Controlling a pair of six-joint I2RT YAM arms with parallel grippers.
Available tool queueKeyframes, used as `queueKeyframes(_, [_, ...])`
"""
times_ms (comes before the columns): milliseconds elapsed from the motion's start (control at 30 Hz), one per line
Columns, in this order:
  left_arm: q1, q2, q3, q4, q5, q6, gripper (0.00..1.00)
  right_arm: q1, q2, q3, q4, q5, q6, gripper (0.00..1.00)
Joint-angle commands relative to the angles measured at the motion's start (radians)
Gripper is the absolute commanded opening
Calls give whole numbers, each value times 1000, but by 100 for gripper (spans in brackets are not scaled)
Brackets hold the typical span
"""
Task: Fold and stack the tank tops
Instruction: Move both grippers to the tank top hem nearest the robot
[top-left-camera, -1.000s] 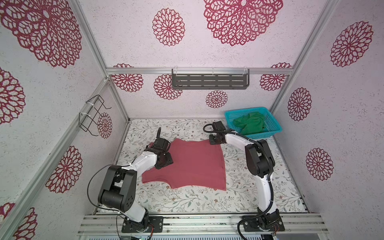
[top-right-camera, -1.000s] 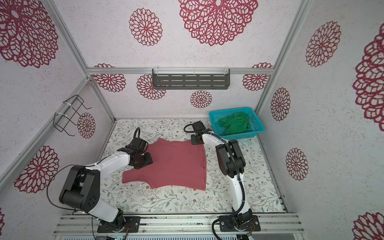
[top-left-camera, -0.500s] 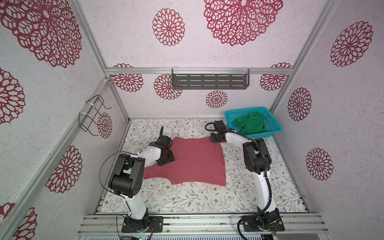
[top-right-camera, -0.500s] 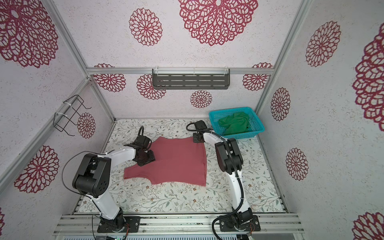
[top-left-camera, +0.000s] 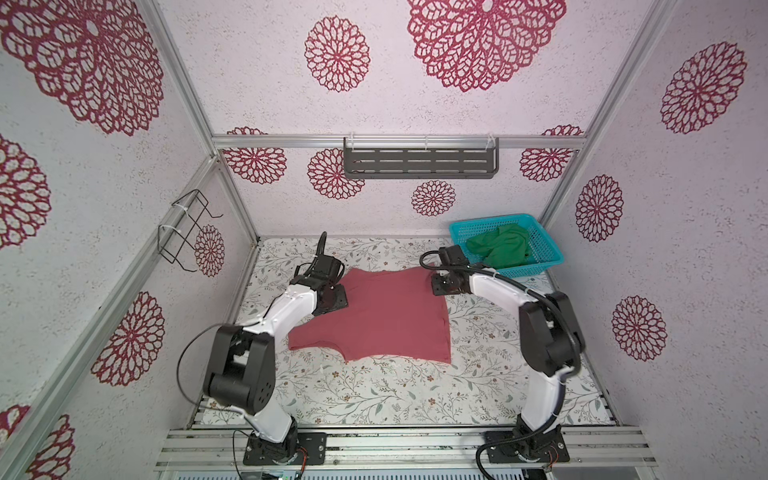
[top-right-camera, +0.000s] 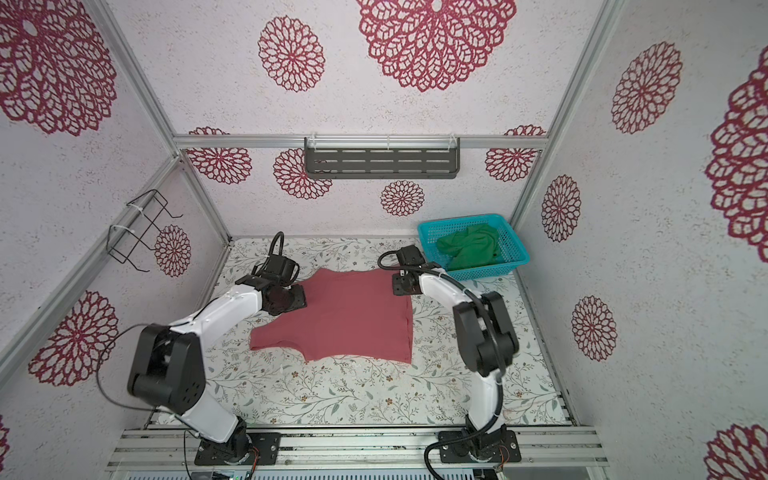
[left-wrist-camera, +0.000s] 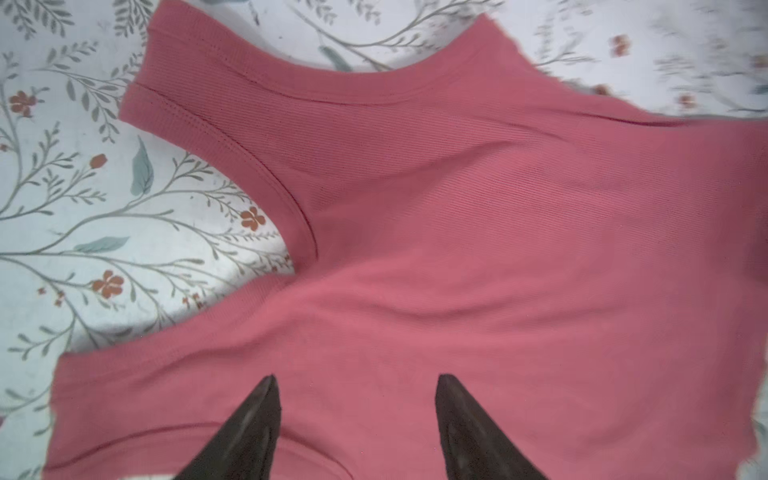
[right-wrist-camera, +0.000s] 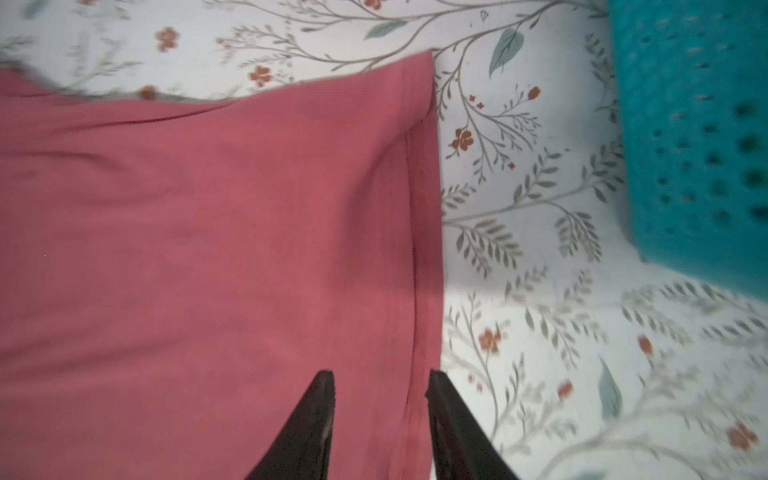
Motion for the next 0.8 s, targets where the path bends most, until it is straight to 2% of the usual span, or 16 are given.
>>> queueKeyframes(0, [-54, -149, -160, -87, 39, -140, 64, 50, -187, -152, -88, -31, 26, 41])
queueKeyframes(67, [-91, -249, -284, -47, 99, -259, 64, 75, -292, -257, -135, -29, 70, 41])
queueKeyframes(200, [-187, -406, -454, 75, 148, -488, 65, 130, -467, -413, -222, 1, 166, 41])
queueKeyframes(367, [-266, -501, -645, 338, 123, -784, 67, 157, -605, -528, -276, 10, 246, 40])
queueKeyframes(567, [-294, -481, -732, 431, 50, -946, 63, 162, -623, -547, -270, 19, 265, 40])
queueKeyframes(767, [-295, -428, -750, 491, 8, -986, 58, 193, -602, -571, -243, -11, 289, 40])
